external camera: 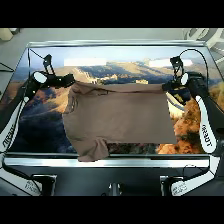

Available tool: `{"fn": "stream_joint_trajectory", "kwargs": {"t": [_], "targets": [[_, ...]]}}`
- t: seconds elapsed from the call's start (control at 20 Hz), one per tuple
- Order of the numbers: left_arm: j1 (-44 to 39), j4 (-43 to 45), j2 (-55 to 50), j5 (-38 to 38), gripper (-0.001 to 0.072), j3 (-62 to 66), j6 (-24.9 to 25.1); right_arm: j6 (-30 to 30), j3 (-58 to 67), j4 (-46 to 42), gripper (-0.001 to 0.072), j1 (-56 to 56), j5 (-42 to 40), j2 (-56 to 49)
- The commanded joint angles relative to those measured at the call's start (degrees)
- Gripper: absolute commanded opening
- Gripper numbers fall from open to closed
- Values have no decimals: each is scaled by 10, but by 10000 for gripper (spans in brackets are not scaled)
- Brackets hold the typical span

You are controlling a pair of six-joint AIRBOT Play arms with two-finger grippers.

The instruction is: Fold the shirts.

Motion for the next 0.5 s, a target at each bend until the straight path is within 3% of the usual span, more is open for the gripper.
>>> {"fn": "stream_joint_trajectory", "kwargs": {"t": [0.0,0.05,0.2,0.45], "targets": [[3,56,54,-132,21,0,16,-44,0,-9,21,-1,105,43],[5,74,74,-191,22,0,7,-77,0,-18,21,-1,147,56],[-3,100,87,-333,22,-11,7,-61,-10,-4,22,-5,189,50],[-9,213,87,-325,22,-86,-33,-93,-19,-15,21,-5,264,3]]}}
